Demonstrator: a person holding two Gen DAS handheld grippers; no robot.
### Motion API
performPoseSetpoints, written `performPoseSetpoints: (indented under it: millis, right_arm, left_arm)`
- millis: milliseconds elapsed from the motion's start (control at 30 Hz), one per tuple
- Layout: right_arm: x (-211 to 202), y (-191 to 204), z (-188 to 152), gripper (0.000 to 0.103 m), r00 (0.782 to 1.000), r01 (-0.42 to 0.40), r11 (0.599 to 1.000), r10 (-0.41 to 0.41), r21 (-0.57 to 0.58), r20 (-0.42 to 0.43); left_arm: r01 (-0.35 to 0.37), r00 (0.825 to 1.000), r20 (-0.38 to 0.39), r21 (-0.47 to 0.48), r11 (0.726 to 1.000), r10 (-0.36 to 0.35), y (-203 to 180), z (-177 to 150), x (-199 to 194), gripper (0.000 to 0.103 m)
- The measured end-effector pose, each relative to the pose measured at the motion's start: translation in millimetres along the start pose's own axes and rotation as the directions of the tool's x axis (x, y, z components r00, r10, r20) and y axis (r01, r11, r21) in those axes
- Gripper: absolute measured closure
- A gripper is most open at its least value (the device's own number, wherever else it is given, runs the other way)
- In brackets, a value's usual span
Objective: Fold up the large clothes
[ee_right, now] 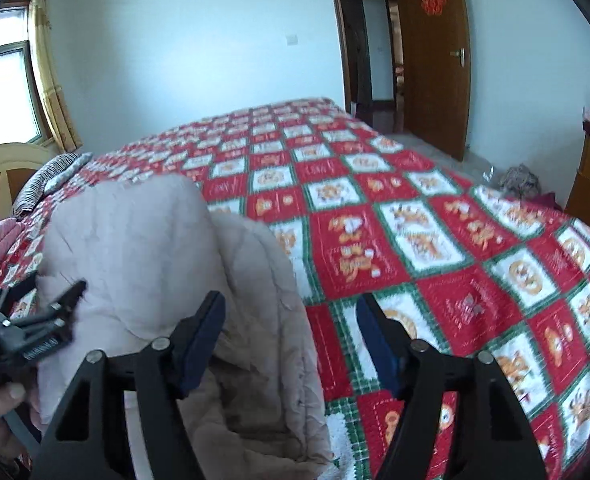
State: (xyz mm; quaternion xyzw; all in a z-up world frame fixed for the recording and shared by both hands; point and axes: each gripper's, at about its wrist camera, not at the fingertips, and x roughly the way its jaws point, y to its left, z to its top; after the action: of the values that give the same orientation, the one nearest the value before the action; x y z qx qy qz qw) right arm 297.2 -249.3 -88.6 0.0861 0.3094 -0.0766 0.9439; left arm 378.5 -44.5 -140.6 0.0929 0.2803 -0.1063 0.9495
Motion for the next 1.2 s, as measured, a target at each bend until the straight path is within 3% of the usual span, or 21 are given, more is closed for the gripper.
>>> performPoseSetpoints:
  millis: [67,167,233,300,467,700,1200]
  right_arm:
    - [-12.7,19.0,13.9,0.032,0.998,-0.051,0.998,0.052,-0.042,0.039]
    - [4.3,49.7,23.7,0.033,0.979,-0.204,0.974,0.203,-0.095,-0.017]
    - [38.3,62.7,22.0,0.034,0.986,-0.161,0.975,0.154,-0.153,-0.061]
    - [75.4,60.9,16.2,0.034,0.979,-0.161,0.973,0.137,-0.165,-0.148]
    - [112.2,34.2,3.9,0.025,0.951,-0.240,0.970,0.226,-0.043,-0.211]
    - [118.3,29.4,-8.1,0.024,0.952,-0.237,0.971,0.225,-0.035,-0.206]
    - [130.0,35.8,-14.6,0.021,0.958,-0.198,0.979,0.183,-0.047,-0.220]
  left_arm:
    - [-0.012,1.000,-0.002,0.013,1.000,0.012,-4.3,-0.2,0.9,0.003]
    - [-0.019,1.000,-0.019,0.020,1.000,0.019,-6.4,0.6,2.2,0.002]
    - [-0.014,0.999,-0.037,0.003,1.000,0.014,-1.4,0.0,6.0,0.001]
    - [0.003,0.998,-0.067,-0.037,0.999,-0.006,6.0,-0.3,12.9,0.001]
    - [0.093,0.984,-0.133,-0.157,0.983,-0.114,17.8,-3.6,40.1,0.001]
    - [0.022,0.992,-0.123,-0.090,0.996,-0.033,-5.6,-3.0,38.6,0.001]
    - [-0.004,0.992,-0.129,-0.079,0.997,-0.006,-11.1,-6.9,44.7,0.001]
